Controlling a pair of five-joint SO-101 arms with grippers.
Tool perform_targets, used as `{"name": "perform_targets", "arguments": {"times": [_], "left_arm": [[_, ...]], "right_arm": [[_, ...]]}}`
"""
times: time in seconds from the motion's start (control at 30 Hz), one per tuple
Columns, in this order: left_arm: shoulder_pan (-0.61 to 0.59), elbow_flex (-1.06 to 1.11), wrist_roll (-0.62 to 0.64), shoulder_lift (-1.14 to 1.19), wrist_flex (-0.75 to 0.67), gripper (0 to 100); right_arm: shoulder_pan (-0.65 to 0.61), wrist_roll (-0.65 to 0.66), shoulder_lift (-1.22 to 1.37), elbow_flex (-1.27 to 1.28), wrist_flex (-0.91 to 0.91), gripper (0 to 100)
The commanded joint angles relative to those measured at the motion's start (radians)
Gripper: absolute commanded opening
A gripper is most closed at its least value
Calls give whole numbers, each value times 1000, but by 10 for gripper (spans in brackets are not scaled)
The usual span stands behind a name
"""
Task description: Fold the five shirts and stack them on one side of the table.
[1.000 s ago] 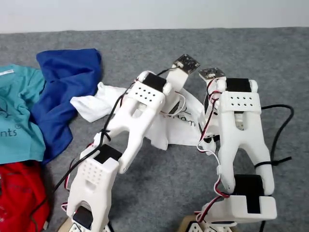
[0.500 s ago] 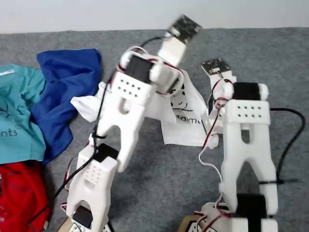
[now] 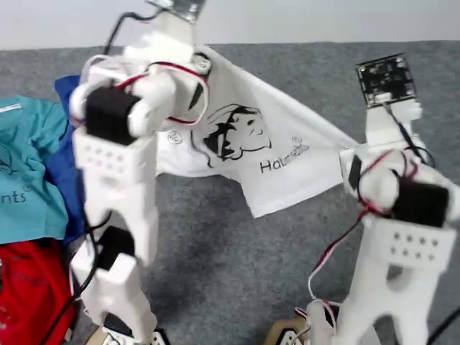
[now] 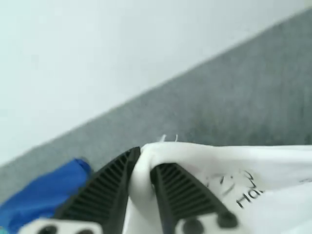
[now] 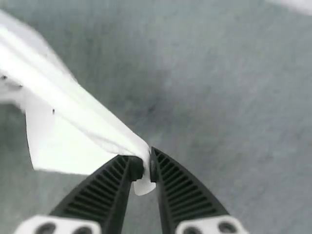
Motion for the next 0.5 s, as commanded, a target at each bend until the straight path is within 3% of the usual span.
{"name": "perform_targets", "arguments": {"times": [0.0, 0.13, 0.47], "left_arm": [[-38, -38, 2, -153, 17, 3], [-34, -38, -6, -262, 14, 3], [-14, -38, -261, -519, -12, 3]], "right_arm": [[33, 9, -70, -123, -13, 9], [35, 9, -79, -235, -2, 9], [127, 14, -82, -512, 99, 9]]}}
